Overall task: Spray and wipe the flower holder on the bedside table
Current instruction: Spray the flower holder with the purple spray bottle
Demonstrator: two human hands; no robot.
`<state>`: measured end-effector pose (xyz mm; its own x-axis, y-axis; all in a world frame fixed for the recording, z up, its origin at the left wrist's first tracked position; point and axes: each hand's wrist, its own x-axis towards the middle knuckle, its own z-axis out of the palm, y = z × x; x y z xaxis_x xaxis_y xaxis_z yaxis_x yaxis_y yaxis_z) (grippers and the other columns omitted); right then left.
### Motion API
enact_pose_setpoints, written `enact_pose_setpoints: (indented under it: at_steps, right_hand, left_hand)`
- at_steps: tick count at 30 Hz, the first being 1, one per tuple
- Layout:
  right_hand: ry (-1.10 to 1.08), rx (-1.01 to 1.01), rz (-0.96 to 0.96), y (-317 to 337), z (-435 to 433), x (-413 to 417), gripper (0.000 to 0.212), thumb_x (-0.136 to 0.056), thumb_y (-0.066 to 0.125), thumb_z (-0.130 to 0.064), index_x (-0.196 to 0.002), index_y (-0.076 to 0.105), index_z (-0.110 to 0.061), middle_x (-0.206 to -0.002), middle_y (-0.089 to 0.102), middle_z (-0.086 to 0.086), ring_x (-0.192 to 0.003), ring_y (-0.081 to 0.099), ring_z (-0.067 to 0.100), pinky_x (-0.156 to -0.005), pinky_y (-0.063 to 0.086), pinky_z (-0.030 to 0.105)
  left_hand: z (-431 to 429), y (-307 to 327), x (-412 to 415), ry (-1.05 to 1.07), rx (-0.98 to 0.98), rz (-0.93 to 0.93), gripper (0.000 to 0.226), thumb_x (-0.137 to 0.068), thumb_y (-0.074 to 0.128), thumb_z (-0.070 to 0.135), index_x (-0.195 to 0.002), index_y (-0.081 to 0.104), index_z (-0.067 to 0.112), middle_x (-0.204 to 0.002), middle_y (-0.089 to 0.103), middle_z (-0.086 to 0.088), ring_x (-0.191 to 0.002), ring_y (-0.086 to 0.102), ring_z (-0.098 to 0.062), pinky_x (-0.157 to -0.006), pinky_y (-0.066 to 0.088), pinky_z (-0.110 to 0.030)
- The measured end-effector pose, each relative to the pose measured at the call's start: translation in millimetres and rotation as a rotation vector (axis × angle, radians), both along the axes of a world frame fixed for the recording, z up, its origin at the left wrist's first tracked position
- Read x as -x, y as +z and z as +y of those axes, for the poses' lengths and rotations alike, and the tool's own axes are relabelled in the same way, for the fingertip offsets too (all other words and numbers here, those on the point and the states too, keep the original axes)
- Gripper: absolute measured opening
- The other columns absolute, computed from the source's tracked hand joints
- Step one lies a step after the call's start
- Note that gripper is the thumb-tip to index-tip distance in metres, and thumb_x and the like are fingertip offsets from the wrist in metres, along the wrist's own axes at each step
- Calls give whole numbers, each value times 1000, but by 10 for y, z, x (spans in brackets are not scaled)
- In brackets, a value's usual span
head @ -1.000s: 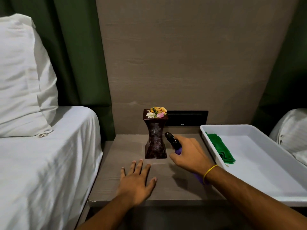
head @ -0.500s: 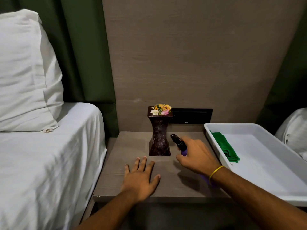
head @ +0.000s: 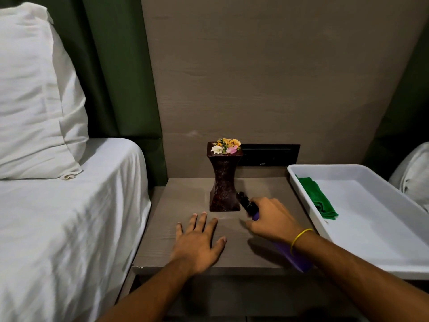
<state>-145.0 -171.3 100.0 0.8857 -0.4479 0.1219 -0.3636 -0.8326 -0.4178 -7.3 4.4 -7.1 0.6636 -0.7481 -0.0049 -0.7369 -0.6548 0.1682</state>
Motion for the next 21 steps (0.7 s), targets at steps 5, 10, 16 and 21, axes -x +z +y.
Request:
enact_pose_setpoints:
  at_steps: [5,10,16,21]
  right_hand:
    - [37,-98,-23,-67,15,45,24,-86,72,-30,-107,62,-26,-78,62,-11,-68,58,1,-53,37,8]
    - [-10,-129,-69,-33,13,20,20,-79,72,-29,-96,66,-21,-85,72,1,-79,69,18,-73,61,35]
    - [-65,-186,-263,178,31,-42,13,-74,70,-26,-85,67,-20,-81,72,-3,-79,68,20,-73,57,34]
    - [-34,-222,-380,282,97,-58,17,-76,71,-19,-93,68,-21,-80,69,-9,-78,66,11,-70,56,30]
  left_hand:
    - [1,-8,-13,-13,6,-1,79,-99,17,78,-167,7,39,-180,2,-2,-165,-2,-28,-128,-2,-66]
    - [7,1,0,-7,8,-2,79,-99,18,78,-167,8,38,-180,3,-1,-165,-2,-28,-128,-2,-66]
    - [-3,-8,-7,1,4,-8,80,-98,17,80,-167,9,40,-180,2,0,-165,-2,-27,-127,-2,-65]
    - [-18,-7,-7,11,-11,-8,79,-97,16,81,-166,9,42,-180,2,1,-165,-3,-26,-128,-2,-65]
